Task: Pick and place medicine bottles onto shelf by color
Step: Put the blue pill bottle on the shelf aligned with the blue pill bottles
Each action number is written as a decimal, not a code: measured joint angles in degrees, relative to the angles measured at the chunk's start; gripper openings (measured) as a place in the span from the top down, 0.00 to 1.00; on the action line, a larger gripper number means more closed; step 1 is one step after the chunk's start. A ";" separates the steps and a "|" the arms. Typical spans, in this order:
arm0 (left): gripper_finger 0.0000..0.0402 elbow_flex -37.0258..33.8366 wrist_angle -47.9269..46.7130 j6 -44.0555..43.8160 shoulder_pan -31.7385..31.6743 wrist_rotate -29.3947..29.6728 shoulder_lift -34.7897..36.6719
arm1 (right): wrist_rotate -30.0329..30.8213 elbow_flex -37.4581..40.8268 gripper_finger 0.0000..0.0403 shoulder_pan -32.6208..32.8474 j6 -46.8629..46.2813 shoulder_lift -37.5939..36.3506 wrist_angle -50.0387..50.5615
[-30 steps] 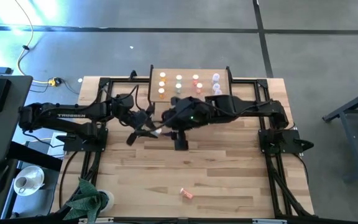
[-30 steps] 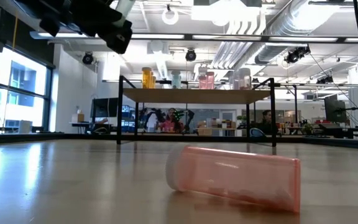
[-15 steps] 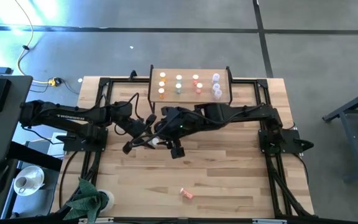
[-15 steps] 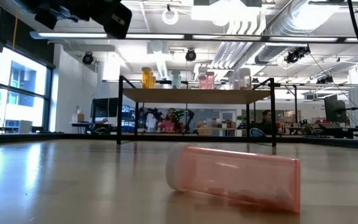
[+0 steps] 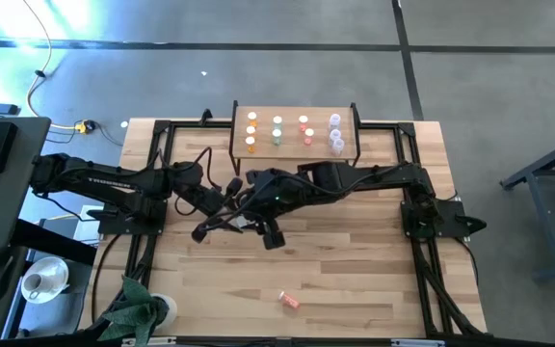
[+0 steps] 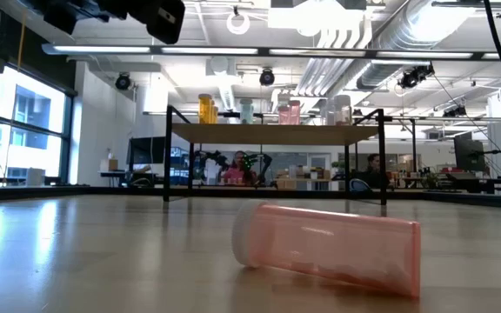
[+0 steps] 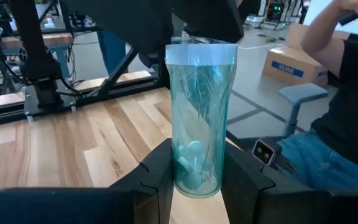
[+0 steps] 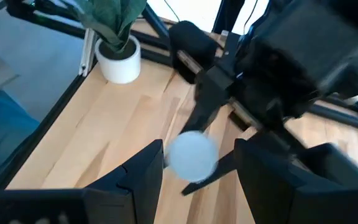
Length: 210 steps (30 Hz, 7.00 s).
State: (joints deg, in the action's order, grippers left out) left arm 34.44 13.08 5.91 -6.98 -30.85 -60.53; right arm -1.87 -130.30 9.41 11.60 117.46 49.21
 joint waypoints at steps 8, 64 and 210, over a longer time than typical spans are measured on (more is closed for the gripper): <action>0.76 0.02 3.11 -1.28 0.00 0.03 0.00 | -0.28 0.00 0.53 -0.02 -1.05 0.01 0.67; 0.47 0.07 -4.77 -3.77 -6.65 3.48 12.03 | 16.57 -3.89 0.79 -2.31 -2.58 -5.60 7.28; 0.47 0.01 -10.34 -3.78 -6.49 2.95 12.96 | 13.04 44.33 0.62 -25.22 -18.66 -13.63 -25.13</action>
State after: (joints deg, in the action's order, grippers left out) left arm 34.44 2.74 2.14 -13.47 -27.90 -47.57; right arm 11.17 -85.97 -15.81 -7.07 103.83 24.08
